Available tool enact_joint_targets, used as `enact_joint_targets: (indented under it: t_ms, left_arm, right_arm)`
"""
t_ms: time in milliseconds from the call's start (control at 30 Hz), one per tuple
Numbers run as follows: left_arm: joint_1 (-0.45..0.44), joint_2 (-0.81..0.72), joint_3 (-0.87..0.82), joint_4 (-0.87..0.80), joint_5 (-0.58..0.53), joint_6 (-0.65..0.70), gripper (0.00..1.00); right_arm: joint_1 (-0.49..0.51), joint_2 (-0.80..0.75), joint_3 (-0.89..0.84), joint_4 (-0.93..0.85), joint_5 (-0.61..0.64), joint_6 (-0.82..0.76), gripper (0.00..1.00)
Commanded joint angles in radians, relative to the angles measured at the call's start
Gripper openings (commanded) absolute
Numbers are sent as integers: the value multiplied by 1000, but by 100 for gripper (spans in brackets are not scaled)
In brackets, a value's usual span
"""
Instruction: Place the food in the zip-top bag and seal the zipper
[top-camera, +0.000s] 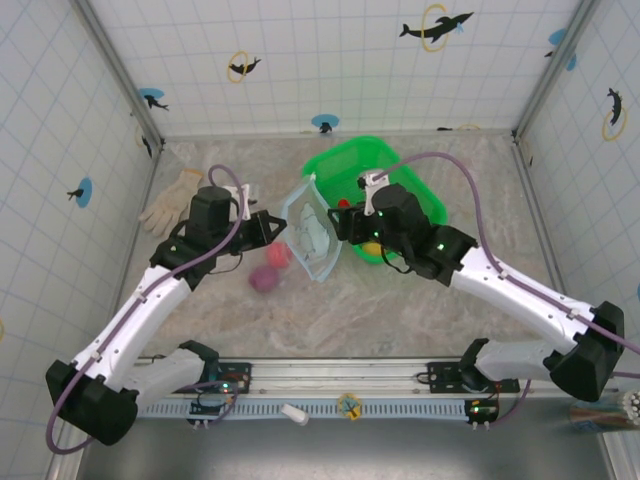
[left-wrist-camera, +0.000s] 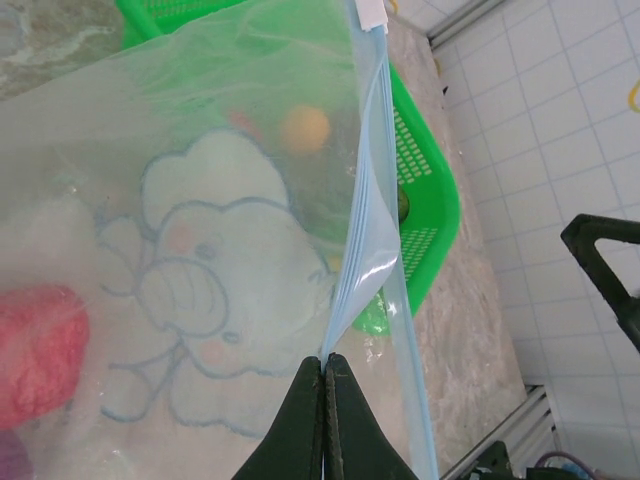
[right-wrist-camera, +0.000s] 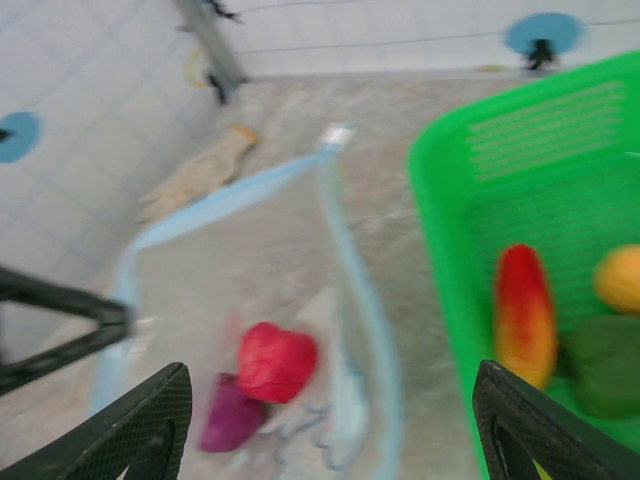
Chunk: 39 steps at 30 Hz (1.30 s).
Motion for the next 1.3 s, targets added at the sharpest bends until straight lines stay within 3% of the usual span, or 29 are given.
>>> enact_joint_targets:
  t_ms: [0,233,367,500,667,967,1267]
  left_arm:
    - [3,-20,28,-38,-44,32,0]
    - [3,-23,30,-66,-66,52,0]
    - [5,-19,66,-65,-71,60,0]
    - [5,-11,47,-16,-22,40,0]
    - [5,-1,1,0,-3,41,0]
    - [5,-18,-17,-3,2,70,0]
    - [4,-15,-25,-3,9,81,0]
  right_arm:
    - [-31,-7,8,-144,124,-1,75]
    - [-185,20,-66,-154,-17,18,76]
    - [-240,91,-39,-190,-1,5,75]
    - [-288,187,11,-200,119,-58,74]
    - [-390,317,78,-146,57,-94,74]
    - [-473,590,311,-195,17,-97,77]
    - [-492,757,411,-220,19,-86,77]
